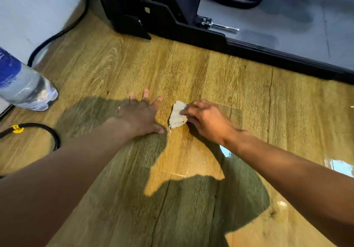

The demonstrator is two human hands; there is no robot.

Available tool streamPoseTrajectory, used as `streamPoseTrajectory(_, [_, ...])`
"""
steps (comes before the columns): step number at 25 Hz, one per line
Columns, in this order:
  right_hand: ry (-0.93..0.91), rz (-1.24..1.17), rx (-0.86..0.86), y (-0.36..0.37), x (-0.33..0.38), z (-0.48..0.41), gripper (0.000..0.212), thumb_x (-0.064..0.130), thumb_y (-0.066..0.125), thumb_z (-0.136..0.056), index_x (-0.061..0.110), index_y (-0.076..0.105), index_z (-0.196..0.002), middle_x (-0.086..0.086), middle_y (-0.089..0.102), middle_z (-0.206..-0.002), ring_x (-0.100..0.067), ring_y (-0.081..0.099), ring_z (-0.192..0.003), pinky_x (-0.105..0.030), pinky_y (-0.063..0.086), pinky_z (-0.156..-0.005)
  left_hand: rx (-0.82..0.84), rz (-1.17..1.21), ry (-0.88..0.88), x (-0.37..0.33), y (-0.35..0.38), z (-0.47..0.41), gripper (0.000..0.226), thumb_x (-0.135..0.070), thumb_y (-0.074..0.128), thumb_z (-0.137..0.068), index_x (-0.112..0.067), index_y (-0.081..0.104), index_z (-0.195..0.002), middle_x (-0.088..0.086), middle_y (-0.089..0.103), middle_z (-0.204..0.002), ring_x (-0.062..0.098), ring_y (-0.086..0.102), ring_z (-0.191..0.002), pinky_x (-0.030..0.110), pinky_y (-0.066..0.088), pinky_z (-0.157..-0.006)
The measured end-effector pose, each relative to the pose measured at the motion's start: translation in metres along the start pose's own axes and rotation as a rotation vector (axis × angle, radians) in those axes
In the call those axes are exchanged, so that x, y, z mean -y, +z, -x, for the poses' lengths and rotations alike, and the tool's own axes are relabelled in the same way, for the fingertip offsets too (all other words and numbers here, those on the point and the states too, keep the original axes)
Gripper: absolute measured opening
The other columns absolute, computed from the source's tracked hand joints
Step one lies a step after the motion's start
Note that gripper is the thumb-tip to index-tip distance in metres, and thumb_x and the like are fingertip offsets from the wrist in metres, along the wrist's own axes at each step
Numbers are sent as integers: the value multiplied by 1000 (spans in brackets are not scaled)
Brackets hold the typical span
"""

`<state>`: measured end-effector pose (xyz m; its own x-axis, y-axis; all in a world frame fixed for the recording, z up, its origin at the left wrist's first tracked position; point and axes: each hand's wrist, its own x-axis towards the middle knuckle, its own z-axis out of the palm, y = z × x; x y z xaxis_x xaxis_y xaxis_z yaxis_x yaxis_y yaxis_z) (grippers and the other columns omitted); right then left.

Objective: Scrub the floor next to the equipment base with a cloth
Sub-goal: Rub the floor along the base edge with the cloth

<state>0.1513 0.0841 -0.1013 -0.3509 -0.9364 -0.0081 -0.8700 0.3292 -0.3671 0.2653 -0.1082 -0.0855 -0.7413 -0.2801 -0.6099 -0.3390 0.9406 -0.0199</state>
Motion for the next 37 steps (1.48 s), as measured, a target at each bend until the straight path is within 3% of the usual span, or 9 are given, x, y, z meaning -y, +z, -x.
streamPoseTrajectory(4, [-158,-2,115,-4,2,17,30,16,56,-93,19,60,-122,-3,60,-121,-19,58,-105,-36,53,-88,11,16,2,-1,4,-1,105,-70,52,-80,-32,-19,-148,13,-21,-156,49,-6,-141,64,29,-106])
streamPoseTrajectory(10, [142,55,-28,-14,-33,-47,32,19,50,-97,20,54,-129,-2,55,-127,-19,54,-114,-31,47,-97,15,-9,20,-2,-2,-1,105,-68,53,-80,-28,-15,-149,20,-16,-156,51,-2,-140,62,32,-106])
streamPoseTrajectory(15, [-67,44,66,-13,-26,-27,32,14,55,-94,18,57,-125,-3,57,-123,-18,57,-105,-31,52,-87,27,-70,28,-6,-5,-3,104,-67,51,-82,-22,-15,-150,25,-13,-155,55,6,-138,59,34,-105])
streamPoseTrajectory(18, [84,23,-18,-30,-63,-70,30,21,51,-96,16,56,-125,-5,56,-123,-20,60,-103,-28,52,-89,47,-64,29,-9,-9,-6,107,-64,55,-82,-21,-18,-149,27,-14,-153,57,6,-137,59,33,-106])
streamPoseTrajectory(21, [243,35,-140,-21,-71,-87,34,7,54,-93,16,55,-126,-5,56,-125,-21,58,-109,-29,47,-97,74,-40,21,-11,-11,-8,109,-61,58,-82,-22,-20,-149,27,-16,-153,57,4,-136,59,32,-107])
streamPoseTrajectory(23, [169,53,-117,-10,-61,-74,37,1,54,-92,17,56,-126,-4,56,-125,-22,53,-114,-36,45,-101,82,-32,18,-12,-11,-7,109,-59,58,-83,-22,-21,-148,28,-18,-152,57,3,-136,60,33,-106])
streamPoseTrajectory(26, [91,33,-65,-23,-75,-75,31,12,54,-94,18,57,-124,-3,57,-123,-20,54,-113,-32,44,-99,104,-24,11,-14,-13,-6,109,-55,59,-84,-20,-22,-148,29,-19,-151,58,2,-136,61,33,-105])
streamPoseTrajectory(31, [323,111,-180,-44,-119,-118,32,9,60,-90,16,60,-121,-10,58,-121,-29,56,-108,-37,46,-94,126,-26,8,-20,-20,-7,108,-50,60,-87,-14,-23,-147,32,-20,-149,59,2,-135,61,31,-106])
streamPoseTrajectory(37, [140,69,-150,-39,-117,-96,30,9,56,-92,15,60,-121,-9,57,-122,-26,56,-108,-31,44,-91,143,-10,9,-21,-19,-9,109,-49,60,-86,-12,-22,-147,34,-20,-148,61,-1,-134,61,30,-107])
